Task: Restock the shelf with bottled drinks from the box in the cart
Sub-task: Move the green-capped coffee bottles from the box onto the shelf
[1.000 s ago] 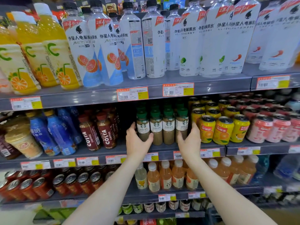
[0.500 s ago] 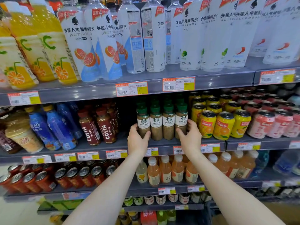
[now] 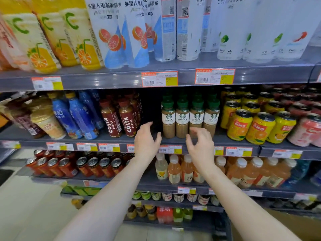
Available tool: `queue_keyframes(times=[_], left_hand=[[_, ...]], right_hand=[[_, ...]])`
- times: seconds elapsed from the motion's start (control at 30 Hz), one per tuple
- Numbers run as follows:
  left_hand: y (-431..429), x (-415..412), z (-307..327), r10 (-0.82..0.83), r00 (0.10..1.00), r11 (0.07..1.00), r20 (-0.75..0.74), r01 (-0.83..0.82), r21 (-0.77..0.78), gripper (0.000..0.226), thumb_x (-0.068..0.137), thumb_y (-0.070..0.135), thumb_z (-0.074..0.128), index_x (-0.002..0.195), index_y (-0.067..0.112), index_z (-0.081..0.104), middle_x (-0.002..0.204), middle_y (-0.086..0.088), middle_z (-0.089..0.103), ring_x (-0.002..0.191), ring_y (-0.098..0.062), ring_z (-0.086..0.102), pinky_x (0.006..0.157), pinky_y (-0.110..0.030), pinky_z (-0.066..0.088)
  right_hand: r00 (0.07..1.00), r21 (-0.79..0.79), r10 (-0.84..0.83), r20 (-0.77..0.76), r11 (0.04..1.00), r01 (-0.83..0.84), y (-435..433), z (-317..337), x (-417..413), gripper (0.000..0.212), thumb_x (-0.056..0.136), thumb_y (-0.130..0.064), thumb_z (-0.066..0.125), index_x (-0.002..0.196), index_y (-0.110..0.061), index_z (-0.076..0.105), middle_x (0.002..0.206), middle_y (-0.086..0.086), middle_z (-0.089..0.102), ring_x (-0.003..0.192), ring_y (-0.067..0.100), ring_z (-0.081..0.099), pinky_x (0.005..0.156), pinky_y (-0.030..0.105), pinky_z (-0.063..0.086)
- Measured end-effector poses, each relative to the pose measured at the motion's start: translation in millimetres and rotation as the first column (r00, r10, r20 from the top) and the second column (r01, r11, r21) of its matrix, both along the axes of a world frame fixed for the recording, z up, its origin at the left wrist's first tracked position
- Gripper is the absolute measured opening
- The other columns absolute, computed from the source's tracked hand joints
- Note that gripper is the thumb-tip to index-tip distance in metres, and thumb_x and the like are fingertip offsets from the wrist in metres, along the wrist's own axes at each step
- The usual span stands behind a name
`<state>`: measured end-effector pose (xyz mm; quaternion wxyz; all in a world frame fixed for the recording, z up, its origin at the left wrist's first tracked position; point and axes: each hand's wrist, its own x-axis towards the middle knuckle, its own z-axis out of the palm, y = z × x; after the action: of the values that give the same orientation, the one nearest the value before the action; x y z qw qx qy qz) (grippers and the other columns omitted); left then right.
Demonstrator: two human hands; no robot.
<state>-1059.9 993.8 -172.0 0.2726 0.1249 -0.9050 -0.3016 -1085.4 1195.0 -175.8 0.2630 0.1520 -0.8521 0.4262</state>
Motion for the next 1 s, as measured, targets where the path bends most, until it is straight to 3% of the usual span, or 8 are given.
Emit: queue_keyframes(times=[0.13, 0.2, 0.43, 0.53, 0.87, 1.0], left_hand=[[-30.1, 21.6, 3.1, -0.083, 0.996, 0.990, 0.022, 0.085, -0.116, 0.045, 0.097, 0.025, 0.062, 0.140, 0.014, 0.053, 0.137, -0.006, 0.059, 0.123, -0.024, 0.058, 0.101, -0.038, 0.049], [-50.4, 34.5, 3.5, -0.104, 0.994, 0.981, 0.023, 0.106, -0.162, 0.043, 0.097, 0.024, 0.061, 0.138, 0.014, 0.056, 0.133, -0.006, 0.061, 0.118, -0.025, 0.060, 0.098, -0.039, 0.049], [-159.8, 88.2, 1.9, -0.043, 0.998, 0.977, 0.051, 0.052, -0.206, 0.044, 0.090, 0.026, 0.064, 0.132, 0.014, 0.059, 0.124, -0.009, 0.064, 0.111, -0.033, 0.061, 0.095, -0.043, 0.048], [-208.9, 108.6, 4.3, 0.006, 0.999, 0.985, 0.045, 0.002, -0.170, 0.044, 0.090, 0.026, 0.064, 0.132, 0.014, 0.058, 0.125, -0.011, 0.062, 0.113, -0.034, 0.060, 0.097, -0.044, 0.047], [-310.0, 126.2, 25.0, 0.067, 0.998, 0.989, 0.001, -0.066, -0.130, 0.044, 0.090, 0.026, 0.065, 0.131, 0.012, 0.057, 0.122, -0.009, 0.058, 0.111, -0.031, 0.058, 0.093, -0.045, 0.048], [-325.3, 116.3, 24.8, 0.113, 0.994, 0.994, -0.007, -0.113, 0.011, 0.039, 0.091, 0.028, 0.066, 0.126, 0.014, 0.057, 0.121, -0.007, 0.059, 0.114, -0.028, 0.057, 0.094, -0.045, 0.050]], right_hand=[[0.990, 0.144, 0.114, 0.086, 0.982, -0.126, -41.9, -3.3, 11.4, 0.033, 0.092, -0.009, 0.065, 0.125, -0.009, 0.068, 0.119, 0.007, 0.068, 0.116, 0.023, 0.059, 0.101, 0.036, 0.050], [0.984, 0.171, 0.135, 0.118, 0.973, -0.154, -67.2, 1.0, 19.1, 0.035, 0.092, -0.008, 0.064, 0.126, -0.008, 0.068, 0.121, 0.009, 0.068, 0.116, 0.025, 0.059, 0.102, 0.034, 0.048], [0.987, 0.257, 0.107, 0.123, 0.957, -0.136, -176.0, 24.6, 55.7, 0.040, 0.092, -0.008, 0.064, 0.132, -0.005, 0.065, 0.129, 0.013, 0.067, 0.122, 0.029, 0.061, 0.103, 0.036, 0.046], [0.988, 0.275, 0.075, 0.135, 0.955, -0.111, -224.1, 30.0, 72.5, 0.037, 0.090, -0.008, 0.064, 0.127, -0.005, 0.066, 0.122, 0.015, 0.068, 0.116, 0.033, 0.062, 0.096, 0.038, 0.049], [0.964, 0.175, 0.065, 0.258, 0.978, -0.113, -330.4, 47.0, 100.2, 0.048, 0.094, -0.016, 0.063, 0.141, -0.009, 0.058, 0.138, 0.010, 0.062, 0.121, 0.027, 0.062, 0.100, 0.037, 0.050], [0.949, 0.153, 0.097, 0.300, 0.977, -0.148, -358.0, 45.9, 87.3, 0.050, 0.095, -0.024, 0.066, 0.142, -0.009, 0.057, 0.139, 0.010, 0.062, 0.124, 0.026, 0.060, 0.104, 0.040, 0.049]])
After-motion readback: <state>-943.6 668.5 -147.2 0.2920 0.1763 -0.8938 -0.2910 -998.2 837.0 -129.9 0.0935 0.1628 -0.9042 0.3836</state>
